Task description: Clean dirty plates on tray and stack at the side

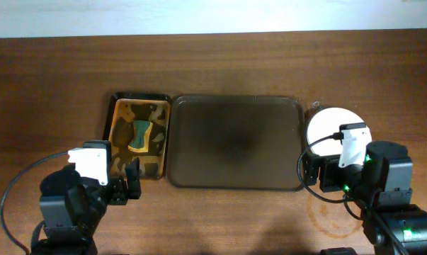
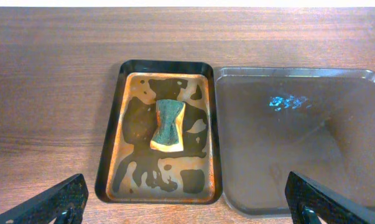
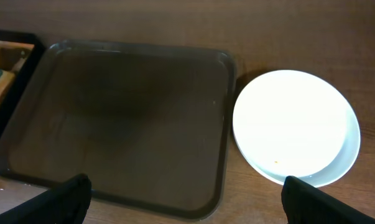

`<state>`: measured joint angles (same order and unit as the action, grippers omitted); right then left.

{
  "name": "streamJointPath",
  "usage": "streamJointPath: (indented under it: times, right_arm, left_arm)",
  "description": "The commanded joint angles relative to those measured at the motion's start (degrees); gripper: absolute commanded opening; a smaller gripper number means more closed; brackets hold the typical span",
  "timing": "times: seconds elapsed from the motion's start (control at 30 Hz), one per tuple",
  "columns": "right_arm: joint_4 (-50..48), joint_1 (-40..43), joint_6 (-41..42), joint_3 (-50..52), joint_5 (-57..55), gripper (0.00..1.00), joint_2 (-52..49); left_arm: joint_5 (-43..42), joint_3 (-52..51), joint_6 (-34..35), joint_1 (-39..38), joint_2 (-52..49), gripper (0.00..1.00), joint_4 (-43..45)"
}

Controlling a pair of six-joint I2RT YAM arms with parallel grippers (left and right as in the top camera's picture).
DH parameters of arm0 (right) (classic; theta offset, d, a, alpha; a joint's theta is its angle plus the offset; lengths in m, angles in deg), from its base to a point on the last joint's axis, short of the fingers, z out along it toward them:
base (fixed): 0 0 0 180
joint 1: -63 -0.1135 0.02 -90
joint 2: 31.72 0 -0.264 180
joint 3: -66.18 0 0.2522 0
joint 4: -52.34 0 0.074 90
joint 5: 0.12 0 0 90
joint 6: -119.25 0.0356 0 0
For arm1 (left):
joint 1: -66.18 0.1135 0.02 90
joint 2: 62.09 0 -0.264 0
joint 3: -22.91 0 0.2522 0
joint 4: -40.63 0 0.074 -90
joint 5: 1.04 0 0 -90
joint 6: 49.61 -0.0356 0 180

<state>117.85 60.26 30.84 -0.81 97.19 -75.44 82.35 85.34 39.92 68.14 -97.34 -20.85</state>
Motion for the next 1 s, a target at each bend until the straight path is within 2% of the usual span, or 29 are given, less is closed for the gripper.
streamJointPath:
  times: [0.0, 0.3, 0.37, 0.53, 0.57, 0.7, 0.97]
  right_arm:
    - [-2.8, -0.3, -0.3, 1.6, -0.9, 0.98, 3.7]
    - [-38.1, -0.3, -0.3, 33.0, -0.5, 0.98, 40.2]
    - [-44.5, -0.3, -0.3, 39.1, -0.5, 0.98, 43.6]
    - [-57.8, -0.3, -3.8, 50.6, -0.8, 0.98, 43.5]
    - [-59.0, -0.3, -4.2, 52.8, -1.3, 0.98, 43.5]
    - [-47.5, -0.3, -4.1, 52.9, -1.8, 0.98, 43.5]
    - [-47.7, -0.3, -4.2, 52.9, -1.8, 0.98, 43.5]
  left_arm:
    - [0.6, -0.4, -1.1, 0.2, 0.2, 1.00, 0.1]
    - [0.6, -0.4, -1.1, 0.2, 0.2, 1.00, 0.1]
    - [0.6, -0.4, -1.1, 0.2, 0.2, 1.00, 0.1]
    - [0.6, -0.4, -1.1, 0.2, 0.2, 1.00, 0.1]
    - [0.6, -0.4, -1.1, 0.2, 0.2, 1.00, 0.1]
    - [0.6, -0.4, -1.1, 0.2, 0.2, 1.00, 0.1]
    - [0.6, -0.4, -1.1, 0.2, 0.2, 1.00, 0.1]
